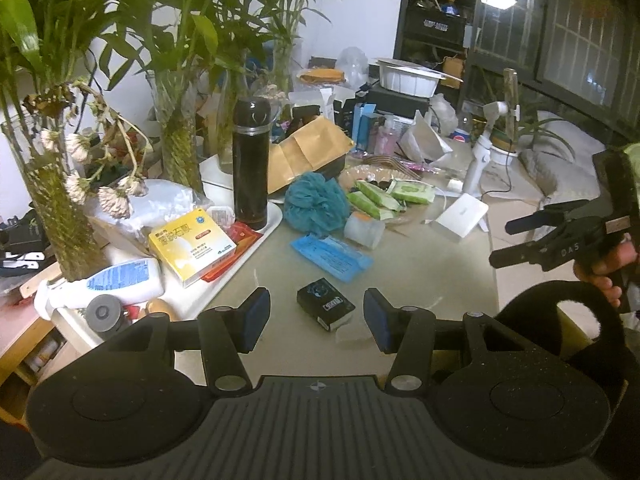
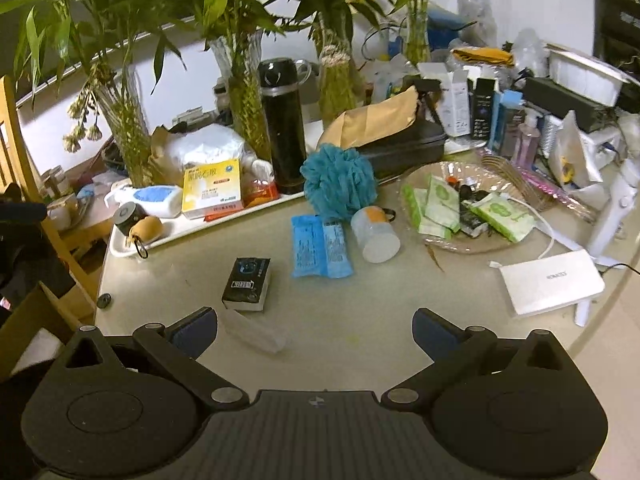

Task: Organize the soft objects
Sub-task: 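Move the right gripper to the clear plastic strip while the left approaches the black bear-print pack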

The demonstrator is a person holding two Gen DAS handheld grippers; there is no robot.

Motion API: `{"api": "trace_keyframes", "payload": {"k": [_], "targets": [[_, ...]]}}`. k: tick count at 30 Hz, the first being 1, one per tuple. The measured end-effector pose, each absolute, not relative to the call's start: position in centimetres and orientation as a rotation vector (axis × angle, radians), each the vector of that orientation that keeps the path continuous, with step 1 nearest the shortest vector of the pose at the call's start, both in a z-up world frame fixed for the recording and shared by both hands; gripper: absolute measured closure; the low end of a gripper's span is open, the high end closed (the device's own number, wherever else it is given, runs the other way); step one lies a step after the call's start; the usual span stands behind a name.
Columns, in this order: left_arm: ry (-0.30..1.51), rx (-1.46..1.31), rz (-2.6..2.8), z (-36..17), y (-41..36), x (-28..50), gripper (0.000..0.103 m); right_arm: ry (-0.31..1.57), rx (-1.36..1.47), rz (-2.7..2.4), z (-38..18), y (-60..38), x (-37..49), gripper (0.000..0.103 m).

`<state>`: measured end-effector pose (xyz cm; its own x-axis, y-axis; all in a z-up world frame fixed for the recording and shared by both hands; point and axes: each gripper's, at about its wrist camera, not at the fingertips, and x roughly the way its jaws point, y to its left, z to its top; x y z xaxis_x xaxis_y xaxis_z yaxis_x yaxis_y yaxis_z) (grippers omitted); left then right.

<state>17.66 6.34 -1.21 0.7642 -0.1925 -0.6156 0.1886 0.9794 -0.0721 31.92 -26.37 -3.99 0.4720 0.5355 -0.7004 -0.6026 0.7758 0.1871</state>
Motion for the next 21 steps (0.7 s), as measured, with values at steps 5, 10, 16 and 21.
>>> {"api": "trace_keyframes", "payload": {"k": [5, 10, 16, 21], "targets": [[0.671, 0.010, -0.251, -2.3, 7.0, 19.2, 0.052, 0.838, -0.087, 0.754, -6.0, -25.8, 33.5, 0.000], [0.677, 0.040, -0.284, -3.4, 7.6, 20.8, 0.052, 0.846, -0.110, 0.783, -7.9, -24.9, 34.6, 0.000], [0.692, 0.021, -0.303, -4.8, 8.6, 22.7, 0.052, 0.854, -0.149, 0.865, -10.4, -23.4, 35.8, 0.003], [0.715, 0.019, -0.307, -6.3, 9.2, 24.5, 0.052, 0.859, -0.158, 0.951, -12.4, -22.1, 36.6, 0.009]]}}
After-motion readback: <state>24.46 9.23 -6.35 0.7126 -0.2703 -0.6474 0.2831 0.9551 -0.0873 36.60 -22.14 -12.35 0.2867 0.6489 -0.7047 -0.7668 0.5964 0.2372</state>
